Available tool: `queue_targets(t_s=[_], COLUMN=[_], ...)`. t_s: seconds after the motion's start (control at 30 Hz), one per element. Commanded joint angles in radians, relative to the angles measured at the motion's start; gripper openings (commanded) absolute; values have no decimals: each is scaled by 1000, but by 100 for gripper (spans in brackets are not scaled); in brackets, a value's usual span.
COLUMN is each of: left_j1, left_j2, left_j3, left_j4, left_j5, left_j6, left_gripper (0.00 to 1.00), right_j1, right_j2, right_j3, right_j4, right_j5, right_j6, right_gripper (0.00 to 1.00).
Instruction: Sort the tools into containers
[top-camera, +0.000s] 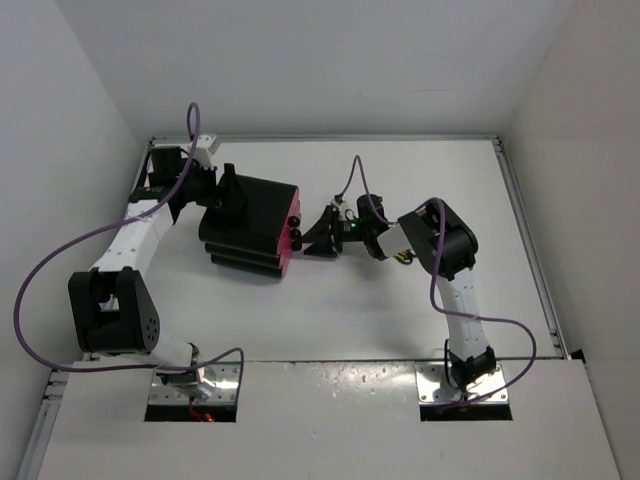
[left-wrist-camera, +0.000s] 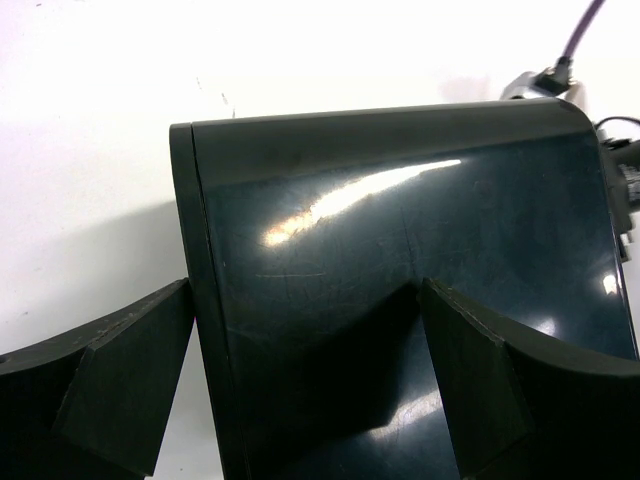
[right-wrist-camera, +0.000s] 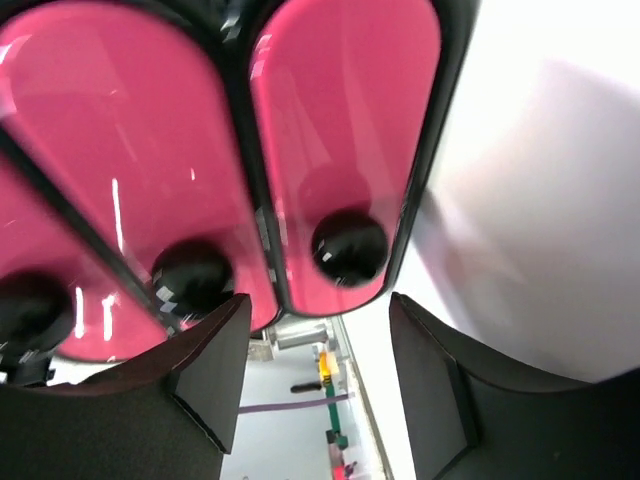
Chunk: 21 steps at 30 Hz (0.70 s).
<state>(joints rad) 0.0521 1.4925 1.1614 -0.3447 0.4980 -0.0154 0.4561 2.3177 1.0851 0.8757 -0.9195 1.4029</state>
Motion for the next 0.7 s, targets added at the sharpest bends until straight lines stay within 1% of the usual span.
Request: queue_targets(t_s=[0.0, 0.07, 0.13, 0.2, 0.23, 0.3, 0.33, 0.43, 0.47, 0.53, 0.63, 0.67], left_j1=[-14, -14, -14, -14, -14, -14, -14, -14, -14, -14, -14, -14], left_j2=[72, 63, 54, 45, 45, 45, 45, 45, 45, 45, 45, 45], left_j3=[-80, -80, -80, -89, -89, -89, -89, -89, -89, -89, -89, -89], left_j4=[-215, -215, -215, -215, -215, -206, -206, -206, -206, -206, -206, -206], left_j5=[-111, -111, -122, -122, -122, -122, -122, -122, -122, -122, -122, -122], left_j6=[74, 74, 74, 74, 74, 74, 74, 74, 74, 74, 74, 74], left_gripper=[97, 97, 97, 97, 97, 97, 97, 97, 97, 97, 97, 97], right_j1=[-30, -63, -82, -109, -125, -125, -125, -116, -93, -77, -51, -51], right_j2=[-101, -133, -158, -210, -231, -296, -311, -333, -333, -292, -230, -215], right_j3=[-34, -66, -97, -123, -123, -151, -151, -151, -142, -142, -113, -113], right_j4=[25, 25, 14, -39, -64, -122, -132, -113, -104, -17, 80, 98], right_j5=[-4, -15, -24, -35, -44, -44, -44, -55, -55, -55, -27, -16], right_j6=[-31, -41, -56, -117, -169, -218, -237, -248, -222, -164, -4, -4], right_gripper=[57, 51, 50, 48, 48, 48, 51, 54, 54, 53, 51, 51])
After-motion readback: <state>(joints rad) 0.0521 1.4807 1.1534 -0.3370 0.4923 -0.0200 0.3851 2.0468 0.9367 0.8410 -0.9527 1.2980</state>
